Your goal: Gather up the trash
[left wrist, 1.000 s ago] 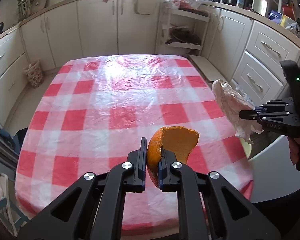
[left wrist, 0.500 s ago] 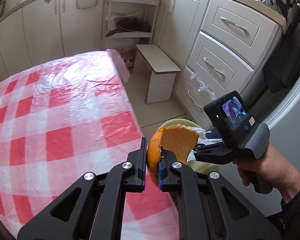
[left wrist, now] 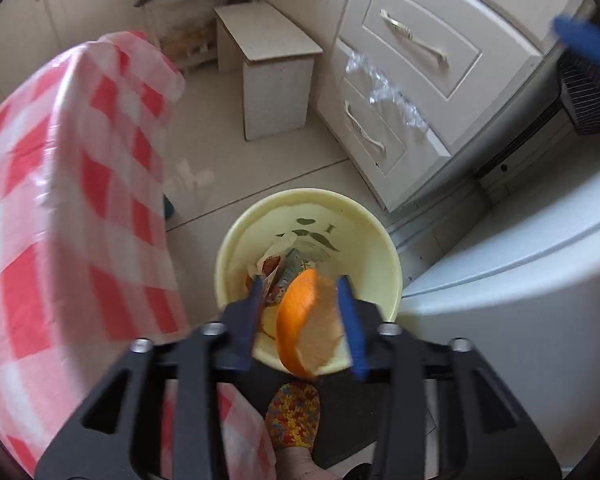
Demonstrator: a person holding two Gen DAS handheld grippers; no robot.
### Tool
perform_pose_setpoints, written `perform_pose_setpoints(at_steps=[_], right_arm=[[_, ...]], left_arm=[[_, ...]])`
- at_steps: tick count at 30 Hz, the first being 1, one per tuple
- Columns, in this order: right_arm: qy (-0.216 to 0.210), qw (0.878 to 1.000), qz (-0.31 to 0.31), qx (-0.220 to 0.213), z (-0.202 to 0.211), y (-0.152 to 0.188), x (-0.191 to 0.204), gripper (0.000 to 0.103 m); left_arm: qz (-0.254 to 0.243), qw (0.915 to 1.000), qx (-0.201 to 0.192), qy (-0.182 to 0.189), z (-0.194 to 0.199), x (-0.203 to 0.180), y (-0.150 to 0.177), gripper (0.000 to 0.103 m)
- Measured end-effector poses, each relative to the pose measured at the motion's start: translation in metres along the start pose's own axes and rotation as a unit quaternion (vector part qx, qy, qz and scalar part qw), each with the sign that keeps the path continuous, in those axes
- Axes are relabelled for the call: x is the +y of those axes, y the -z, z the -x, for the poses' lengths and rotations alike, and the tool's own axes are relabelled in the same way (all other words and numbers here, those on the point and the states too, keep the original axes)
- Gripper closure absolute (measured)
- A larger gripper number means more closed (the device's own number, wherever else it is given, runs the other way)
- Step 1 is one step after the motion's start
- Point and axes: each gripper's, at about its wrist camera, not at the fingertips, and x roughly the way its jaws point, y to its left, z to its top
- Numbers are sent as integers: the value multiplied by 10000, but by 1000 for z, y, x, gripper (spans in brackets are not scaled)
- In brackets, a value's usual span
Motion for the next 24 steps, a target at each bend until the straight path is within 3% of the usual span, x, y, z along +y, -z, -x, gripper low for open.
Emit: perform_pose_setpoints(at_steps=[3,7,12,17,24], right_arm=[[-67,9999,-28,-118,5,-1,-1,27],[-111,9999,-47,-52,-3,-2,1,27],[-138,9993,341,-24,1,4,28,24],[-135,9958,901,-130,21,19,76,15],[-721,9861,1451,-379,78,74,161,8]], left_arm=[[88,9999,-51,59,3,1,1,60],[123,9978,-629,157,51,20,20,51],[207,9903,-1339,-293,124,60,73,24],[583,9804,-1643,-923,189,121,140,18],[1261,9604,-1754,-1757,258,197,219,12]])
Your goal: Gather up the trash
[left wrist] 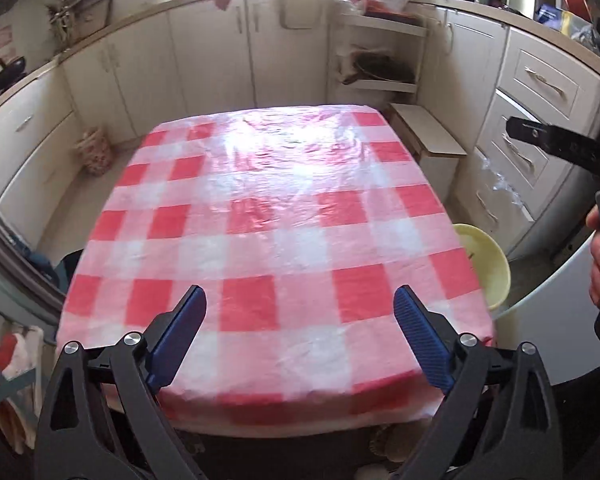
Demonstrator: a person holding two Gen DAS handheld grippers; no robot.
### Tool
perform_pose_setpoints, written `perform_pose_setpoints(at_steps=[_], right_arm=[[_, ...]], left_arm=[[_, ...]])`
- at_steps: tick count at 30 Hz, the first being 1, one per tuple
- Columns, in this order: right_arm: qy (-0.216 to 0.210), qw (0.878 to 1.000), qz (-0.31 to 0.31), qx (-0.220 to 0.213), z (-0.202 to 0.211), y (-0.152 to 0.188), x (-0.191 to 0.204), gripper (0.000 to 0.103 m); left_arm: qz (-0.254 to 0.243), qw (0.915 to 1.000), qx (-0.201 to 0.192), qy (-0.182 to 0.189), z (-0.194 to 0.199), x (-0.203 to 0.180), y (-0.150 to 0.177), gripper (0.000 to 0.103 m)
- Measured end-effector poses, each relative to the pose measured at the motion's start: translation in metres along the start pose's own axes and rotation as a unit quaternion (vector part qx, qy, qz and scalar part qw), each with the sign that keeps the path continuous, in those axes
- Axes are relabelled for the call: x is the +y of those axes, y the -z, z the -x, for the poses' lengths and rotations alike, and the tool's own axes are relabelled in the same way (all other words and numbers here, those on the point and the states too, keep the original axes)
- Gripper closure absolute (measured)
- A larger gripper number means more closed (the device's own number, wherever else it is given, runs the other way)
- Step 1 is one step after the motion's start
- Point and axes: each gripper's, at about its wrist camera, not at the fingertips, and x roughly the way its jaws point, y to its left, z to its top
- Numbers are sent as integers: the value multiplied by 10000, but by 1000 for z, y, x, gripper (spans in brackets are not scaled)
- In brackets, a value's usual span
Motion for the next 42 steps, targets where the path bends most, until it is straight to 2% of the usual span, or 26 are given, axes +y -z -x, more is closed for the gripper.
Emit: perform_pose_setpoints(at_steps=[3,5,8,10,14,19,24,30,35,42], right_arm=[[-184,9994,107,-275,24,24,40,7],[-252,9990,8,-373,34,52,60,7],[-402,9987,-319,-25,37,85,80,7],[-446,9985,-330,-8,46,87,95,7],[-167,9988,-127,-438,86,83,118,7],[-186,9992,22,-353,129,96,140,7],[-175,9988,242,-398,164,106,145,7],[-99,9986,-119,-510,198,123,141,7],[-104,9985,-68,-540,203,146,149,7],[-106,9985,-88,-538,201,146,152,7]], left_arm=[[131,9993,-209,-291,27,31,13,9],[173,9984,-326,-425,42,48,21,8],[199,9967,-495,-619,66,67,34,8],[250,9958,-571,-673,79,76,42,8],[308,9945,-672,-738,103,88,55,8],[271,9937,-818,-717,132,92,67,8],[278,9930,-978,-608,162,94,79,8],[409,9898,-1101,-807,186,94,95,8],[429,9892,-1124,-834,194,91,106,8],[362,9893,-1109,-872,195,89,113,8]])
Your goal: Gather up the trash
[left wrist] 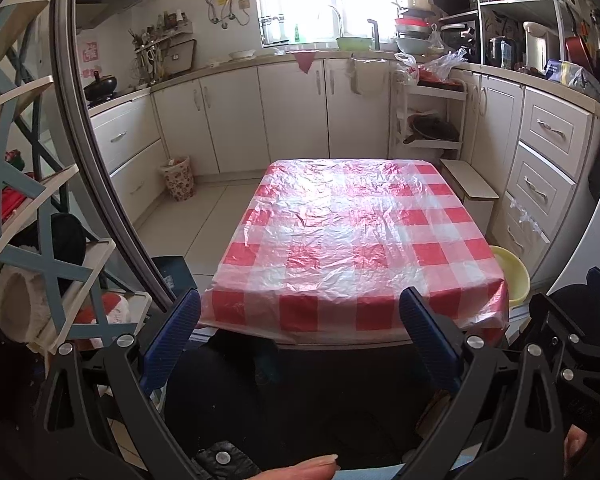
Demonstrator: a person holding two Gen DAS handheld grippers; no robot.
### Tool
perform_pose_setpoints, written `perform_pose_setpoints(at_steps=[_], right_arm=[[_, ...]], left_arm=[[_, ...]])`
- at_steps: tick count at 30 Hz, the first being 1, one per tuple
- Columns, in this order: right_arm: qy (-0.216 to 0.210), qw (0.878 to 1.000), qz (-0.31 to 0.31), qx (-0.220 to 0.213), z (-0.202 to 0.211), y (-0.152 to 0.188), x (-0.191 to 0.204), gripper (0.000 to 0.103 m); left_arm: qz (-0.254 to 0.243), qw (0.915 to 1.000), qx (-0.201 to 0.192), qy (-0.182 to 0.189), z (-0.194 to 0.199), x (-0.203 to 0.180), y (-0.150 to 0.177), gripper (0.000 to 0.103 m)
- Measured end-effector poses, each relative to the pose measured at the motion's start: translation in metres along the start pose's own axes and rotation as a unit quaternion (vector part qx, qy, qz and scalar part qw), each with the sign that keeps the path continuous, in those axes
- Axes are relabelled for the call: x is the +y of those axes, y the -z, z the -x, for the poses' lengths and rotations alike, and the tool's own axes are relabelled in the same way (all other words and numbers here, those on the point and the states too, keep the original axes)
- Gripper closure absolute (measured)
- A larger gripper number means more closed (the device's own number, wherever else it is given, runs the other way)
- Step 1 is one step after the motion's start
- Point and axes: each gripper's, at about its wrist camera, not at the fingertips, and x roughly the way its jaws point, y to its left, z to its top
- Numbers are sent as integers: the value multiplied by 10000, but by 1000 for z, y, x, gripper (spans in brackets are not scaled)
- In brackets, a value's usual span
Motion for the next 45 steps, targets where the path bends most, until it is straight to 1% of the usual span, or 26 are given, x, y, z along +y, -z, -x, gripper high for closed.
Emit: perform_pose_setpoints(at_steps=[45], right_arm=[[0,9999,85,94,-1,9,1,7]], left_arm=[[63,10000,-43,-53,1,3,2,8]])
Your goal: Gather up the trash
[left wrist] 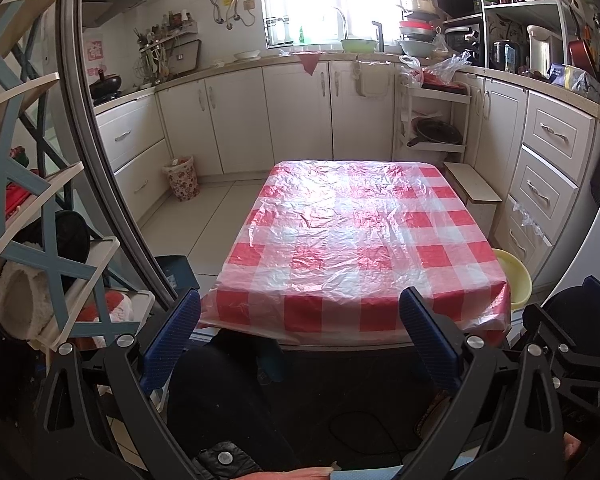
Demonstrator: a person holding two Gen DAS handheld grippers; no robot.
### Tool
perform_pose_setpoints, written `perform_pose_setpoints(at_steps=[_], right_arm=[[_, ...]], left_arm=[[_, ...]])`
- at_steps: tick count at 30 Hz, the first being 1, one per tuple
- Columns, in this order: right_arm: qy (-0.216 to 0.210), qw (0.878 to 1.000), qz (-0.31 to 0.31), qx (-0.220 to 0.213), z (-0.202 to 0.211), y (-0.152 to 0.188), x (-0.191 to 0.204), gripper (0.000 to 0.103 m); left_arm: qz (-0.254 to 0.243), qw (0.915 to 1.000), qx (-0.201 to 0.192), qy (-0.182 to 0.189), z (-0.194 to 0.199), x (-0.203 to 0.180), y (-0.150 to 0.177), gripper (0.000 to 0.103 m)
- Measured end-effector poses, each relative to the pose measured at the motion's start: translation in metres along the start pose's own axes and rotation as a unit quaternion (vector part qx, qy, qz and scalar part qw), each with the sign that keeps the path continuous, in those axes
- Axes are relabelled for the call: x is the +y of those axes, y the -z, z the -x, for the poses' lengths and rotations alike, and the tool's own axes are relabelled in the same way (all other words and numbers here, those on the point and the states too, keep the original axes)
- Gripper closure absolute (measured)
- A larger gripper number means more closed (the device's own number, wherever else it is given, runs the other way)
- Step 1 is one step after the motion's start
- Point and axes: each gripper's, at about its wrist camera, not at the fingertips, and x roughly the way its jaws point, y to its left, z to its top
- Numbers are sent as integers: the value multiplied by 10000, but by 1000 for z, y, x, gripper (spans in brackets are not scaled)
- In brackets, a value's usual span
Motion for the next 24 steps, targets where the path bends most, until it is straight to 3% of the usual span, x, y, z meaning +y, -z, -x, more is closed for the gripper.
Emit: perform_pose_setpoints(at_steps=[13,19,24], right_arm=[[-16,10000,17,25,-1,0,0,7],[-25,10000,20,29,-2,1,-1,7],[-33,10000,-12,25,-3,1,-2,7]], left_arm=[[16,10000,-4,-12,1,-1,1,8],[32,9996,-256,-60,9,-4,3,8],[-7,9999,79,115,-5,-3,2,8]])
